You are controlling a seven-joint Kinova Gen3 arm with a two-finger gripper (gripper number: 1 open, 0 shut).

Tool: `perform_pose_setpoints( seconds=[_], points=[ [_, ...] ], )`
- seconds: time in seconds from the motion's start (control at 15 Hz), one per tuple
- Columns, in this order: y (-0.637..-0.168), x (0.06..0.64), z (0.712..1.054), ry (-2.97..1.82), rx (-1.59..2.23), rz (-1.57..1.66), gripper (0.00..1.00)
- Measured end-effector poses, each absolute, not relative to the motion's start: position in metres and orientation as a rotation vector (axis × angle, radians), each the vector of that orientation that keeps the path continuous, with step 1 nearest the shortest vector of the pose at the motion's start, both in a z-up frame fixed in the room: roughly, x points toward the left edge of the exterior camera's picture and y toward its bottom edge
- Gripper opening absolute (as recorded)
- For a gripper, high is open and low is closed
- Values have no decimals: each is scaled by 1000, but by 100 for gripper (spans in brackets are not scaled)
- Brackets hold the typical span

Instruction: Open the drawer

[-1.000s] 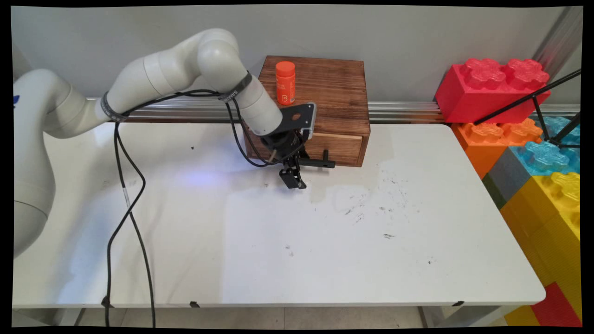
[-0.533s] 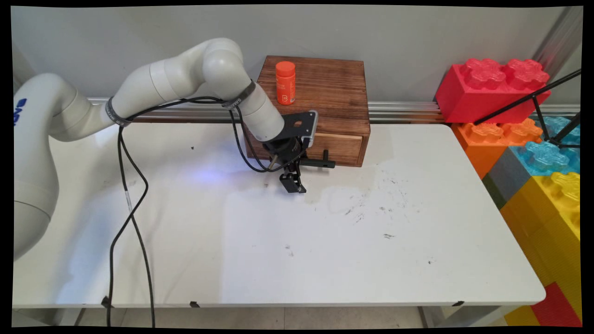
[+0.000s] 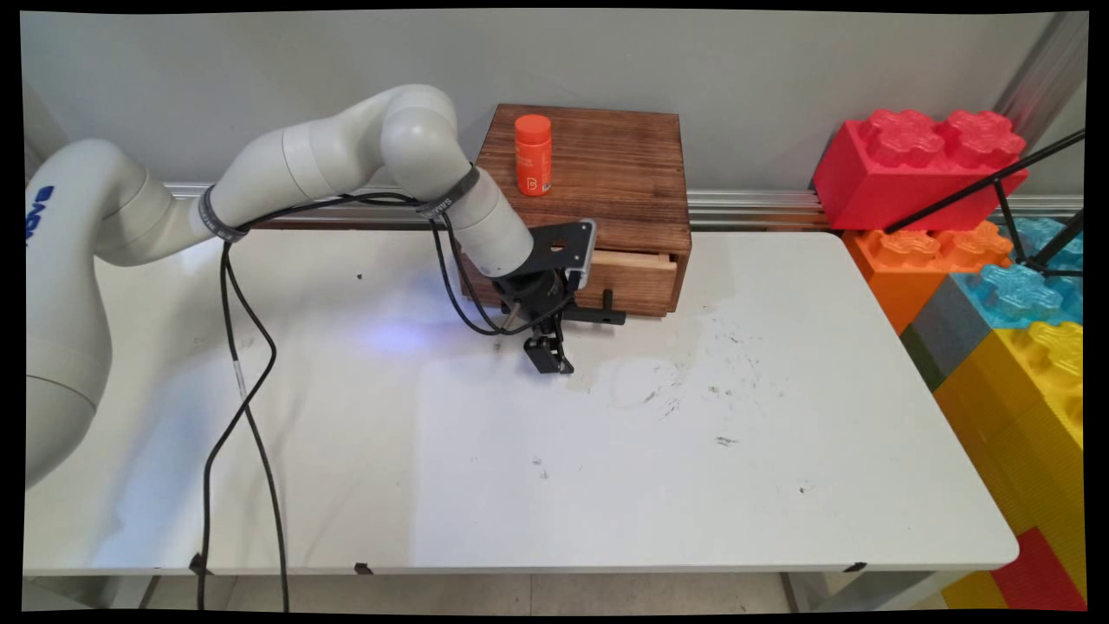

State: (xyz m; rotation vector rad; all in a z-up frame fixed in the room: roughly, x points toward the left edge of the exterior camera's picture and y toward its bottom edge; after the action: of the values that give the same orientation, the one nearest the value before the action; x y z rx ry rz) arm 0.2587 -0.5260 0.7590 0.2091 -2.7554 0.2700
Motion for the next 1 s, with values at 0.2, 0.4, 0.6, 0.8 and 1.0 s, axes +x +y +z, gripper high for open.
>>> perform_pose_setpoints(
  seconds=[0.2,0.4,0.6,0.8,1.0],
  points=[
    [-515,255,760,-2752,204,254,100],
    [-502,251,763,-2749,196,236,100],
    [-492,249,765,-2748,190,227,100],
    [-482,247,768,-2749,181,218,100],
    [-472,246,771,-2749,174,212,100]
  ],
)
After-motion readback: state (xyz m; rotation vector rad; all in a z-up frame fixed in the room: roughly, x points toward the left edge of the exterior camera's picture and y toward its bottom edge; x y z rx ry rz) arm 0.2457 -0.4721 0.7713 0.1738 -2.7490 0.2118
